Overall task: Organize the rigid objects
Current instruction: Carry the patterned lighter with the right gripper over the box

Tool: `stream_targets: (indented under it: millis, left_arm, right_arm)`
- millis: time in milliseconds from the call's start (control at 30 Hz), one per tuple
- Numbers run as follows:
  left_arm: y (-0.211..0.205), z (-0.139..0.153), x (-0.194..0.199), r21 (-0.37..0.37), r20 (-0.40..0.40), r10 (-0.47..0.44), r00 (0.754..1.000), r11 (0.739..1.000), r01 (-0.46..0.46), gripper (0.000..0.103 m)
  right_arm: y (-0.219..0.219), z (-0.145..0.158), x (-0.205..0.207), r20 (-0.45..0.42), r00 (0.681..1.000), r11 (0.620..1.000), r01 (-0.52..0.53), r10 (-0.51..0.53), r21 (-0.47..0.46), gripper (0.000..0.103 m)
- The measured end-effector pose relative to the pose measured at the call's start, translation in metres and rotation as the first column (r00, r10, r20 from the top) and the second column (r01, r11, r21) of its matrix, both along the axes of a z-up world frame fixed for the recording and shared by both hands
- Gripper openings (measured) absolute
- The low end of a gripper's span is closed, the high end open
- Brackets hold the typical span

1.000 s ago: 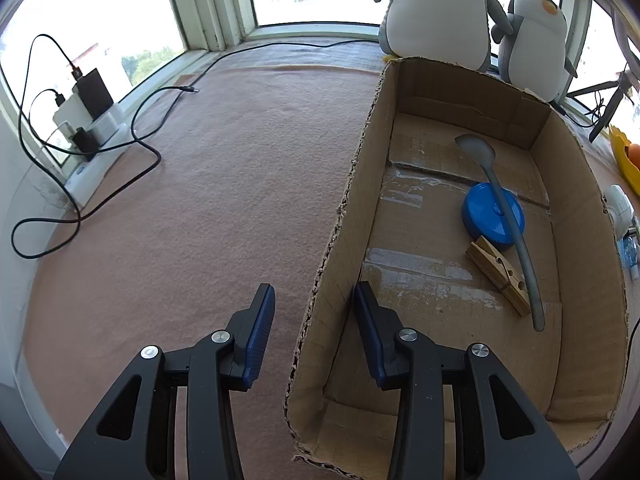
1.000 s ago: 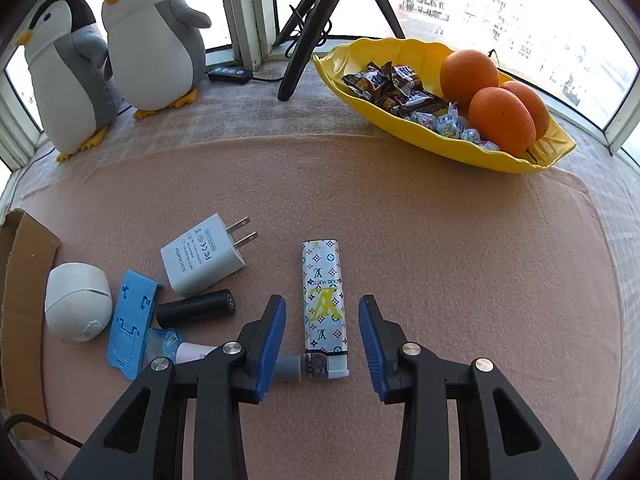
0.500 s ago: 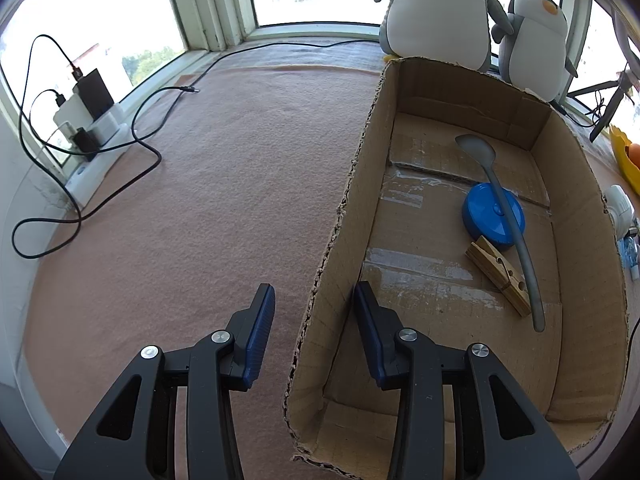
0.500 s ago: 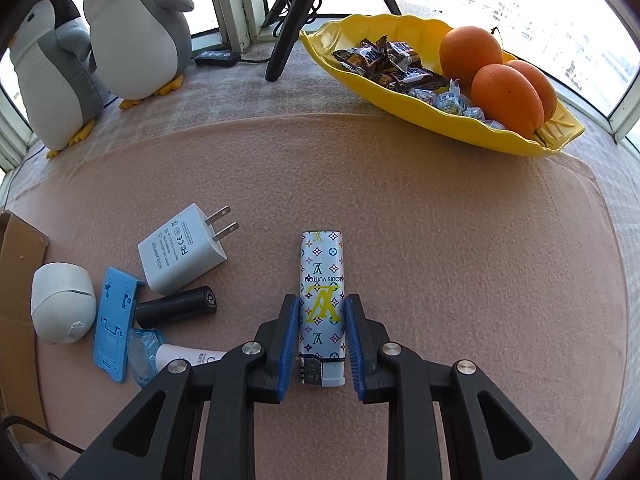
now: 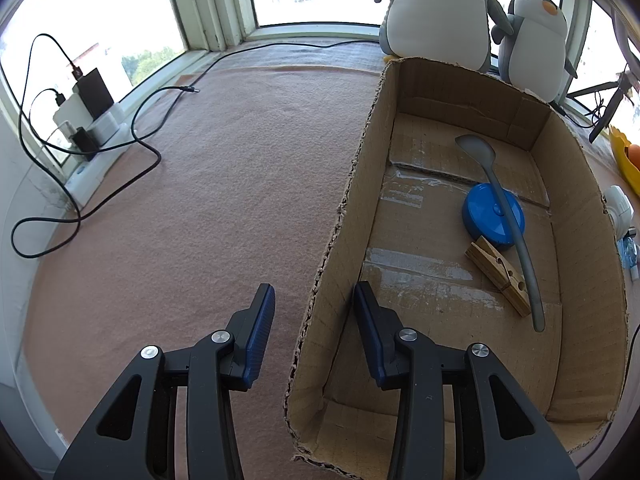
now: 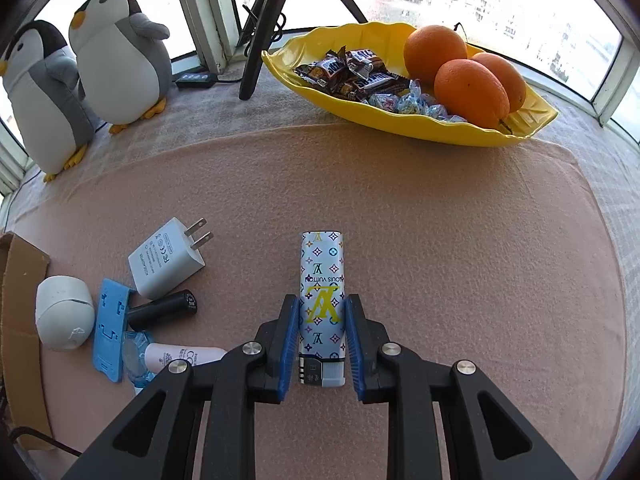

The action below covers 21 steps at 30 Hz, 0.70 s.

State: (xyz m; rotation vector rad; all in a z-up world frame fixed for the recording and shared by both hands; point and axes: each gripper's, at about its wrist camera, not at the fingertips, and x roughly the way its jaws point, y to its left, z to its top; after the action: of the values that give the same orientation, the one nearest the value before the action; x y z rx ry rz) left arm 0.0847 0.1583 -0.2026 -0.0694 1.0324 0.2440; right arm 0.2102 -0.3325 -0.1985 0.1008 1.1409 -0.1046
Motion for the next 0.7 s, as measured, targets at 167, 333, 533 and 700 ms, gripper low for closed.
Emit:
stream_targets:
  millis: [167,333,533,700]
  left_arm:
    - [0.001,0.0,0.001,-0.001,0.001,0.003,1.0,1.0,-0.003,0.039]
    - [0.001,0.0,0.001,-0.004,0.003,0.004,1.0,1.0,-0.004,0.039]
    - [0.001,0.0,0.001,-0.01,0.007,0.003,1.0,1.0,-0.003,0.039]
    - [0.002,-0.001,0.001,-0.016,0.01,0.003,1.0,1.0,-0.002,0.039]
  right_arm:
    - [0.004,0.014,-0.007,0.026,1.0,1.0,-0.001,0.0,0.021,0.021]
    - [0.031,0.04,-0.015,0.07,0.996,0.997,-0.061,0.057,0.054,0.021]
    - [0.089,0.071,-0.022,0.13,0.978,0.98,-0.177,0.164,0.093,0.021]
    - [0.134,0.091,-0.032,0.167,0.952,0.954,-0.278,0.257,0.114,0.021]
